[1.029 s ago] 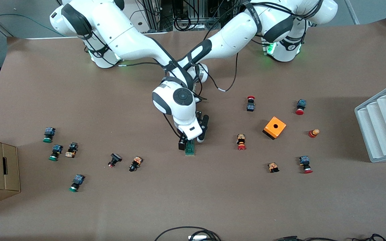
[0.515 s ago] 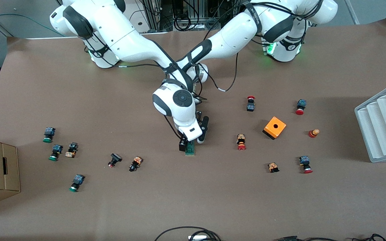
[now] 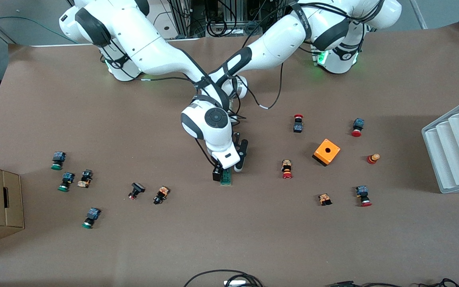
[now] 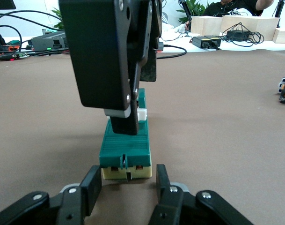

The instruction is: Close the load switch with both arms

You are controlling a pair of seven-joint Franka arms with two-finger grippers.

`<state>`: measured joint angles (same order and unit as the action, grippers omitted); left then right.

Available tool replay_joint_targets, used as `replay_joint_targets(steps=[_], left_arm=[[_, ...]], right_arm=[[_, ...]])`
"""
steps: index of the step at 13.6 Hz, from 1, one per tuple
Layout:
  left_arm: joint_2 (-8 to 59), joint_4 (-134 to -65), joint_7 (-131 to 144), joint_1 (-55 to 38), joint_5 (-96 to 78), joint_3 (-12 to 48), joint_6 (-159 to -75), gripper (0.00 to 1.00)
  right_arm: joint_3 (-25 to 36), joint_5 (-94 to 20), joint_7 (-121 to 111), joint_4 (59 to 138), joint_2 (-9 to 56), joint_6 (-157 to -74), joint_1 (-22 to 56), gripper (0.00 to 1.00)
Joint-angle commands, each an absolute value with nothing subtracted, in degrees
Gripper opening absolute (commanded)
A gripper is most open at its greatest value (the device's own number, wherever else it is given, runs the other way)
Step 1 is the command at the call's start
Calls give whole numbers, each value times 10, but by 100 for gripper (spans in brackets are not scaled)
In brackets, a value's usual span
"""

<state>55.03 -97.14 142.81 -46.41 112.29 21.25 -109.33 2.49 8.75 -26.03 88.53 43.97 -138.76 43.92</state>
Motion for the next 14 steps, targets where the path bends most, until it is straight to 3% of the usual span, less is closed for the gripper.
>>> replay_joint_targets(steps=[1, 14], left_arm=[[558, -962, 1436, -472, 1131, 203, -1092, 55], [559, -964, 1438, -472, 1131, 203, -1092, 54]], right_arm=[[25, 76, -262, 879, 452, -1405, 437, 100], [25, 79, -269, 877, 451, -1413, 435, 95]])
